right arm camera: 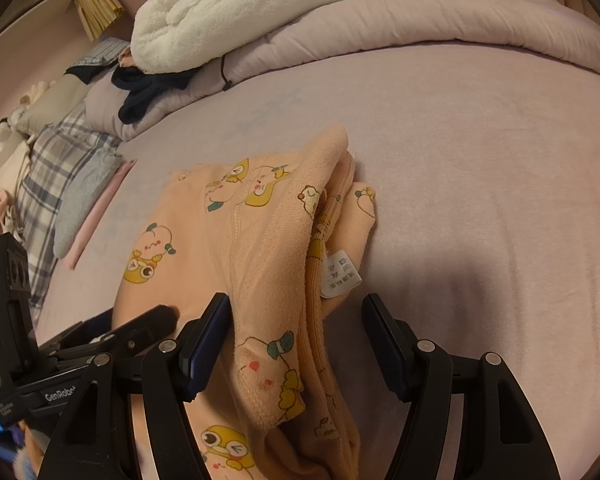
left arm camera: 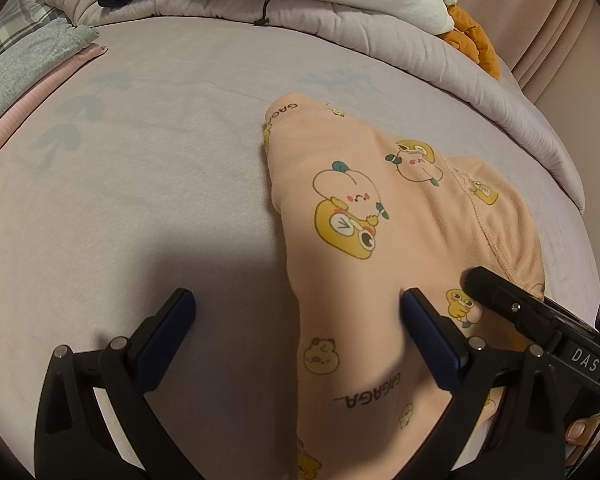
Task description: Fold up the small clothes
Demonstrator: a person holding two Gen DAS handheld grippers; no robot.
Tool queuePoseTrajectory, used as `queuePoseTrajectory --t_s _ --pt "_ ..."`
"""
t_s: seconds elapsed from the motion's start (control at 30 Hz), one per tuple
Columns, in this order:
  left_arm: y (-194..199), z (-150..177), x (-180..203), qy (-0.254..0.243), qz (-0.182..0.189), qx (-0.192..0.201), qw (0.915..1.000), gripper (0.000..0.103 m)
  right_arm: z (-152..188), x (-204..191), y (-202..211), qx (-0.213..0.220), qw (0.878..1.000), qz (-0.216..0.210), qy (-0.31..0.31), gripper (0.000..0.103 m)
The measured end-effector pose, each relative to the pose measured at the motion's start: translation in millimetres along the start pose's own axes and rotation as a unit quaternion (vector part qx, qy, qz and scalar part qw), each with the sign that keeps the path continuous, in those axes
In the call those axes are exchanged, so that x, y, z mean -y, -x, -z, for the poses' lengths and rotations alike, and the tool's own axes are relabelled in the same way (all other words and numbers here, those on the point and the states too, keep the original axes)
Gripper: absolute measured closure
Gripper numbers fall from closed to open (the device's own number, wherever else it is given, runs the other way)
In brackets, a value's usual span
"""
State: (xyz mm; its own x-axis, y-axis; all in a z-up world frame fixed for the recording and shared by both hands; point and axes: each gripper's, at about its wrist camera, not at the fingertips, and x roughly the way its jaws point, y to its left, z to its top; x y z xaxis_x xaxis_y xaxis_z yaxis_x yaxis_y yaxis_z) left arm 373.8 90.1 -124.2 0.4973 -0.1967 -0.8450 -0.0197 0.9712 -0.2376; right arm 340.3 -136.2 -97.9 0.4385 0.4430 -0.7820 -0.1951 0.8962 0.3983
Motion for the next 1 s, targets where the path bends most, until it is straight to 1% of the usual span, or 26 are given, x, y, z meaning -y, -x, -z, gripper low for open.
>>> queuePoseTrajectory --t_s 1.0 --pt "6.2 -0.1 -2.6 -0.002 -0.008 0.000 1.0000 0.001 0.1 3.7 3.0 0.000 1.000 0.002 -0.004 0.036"
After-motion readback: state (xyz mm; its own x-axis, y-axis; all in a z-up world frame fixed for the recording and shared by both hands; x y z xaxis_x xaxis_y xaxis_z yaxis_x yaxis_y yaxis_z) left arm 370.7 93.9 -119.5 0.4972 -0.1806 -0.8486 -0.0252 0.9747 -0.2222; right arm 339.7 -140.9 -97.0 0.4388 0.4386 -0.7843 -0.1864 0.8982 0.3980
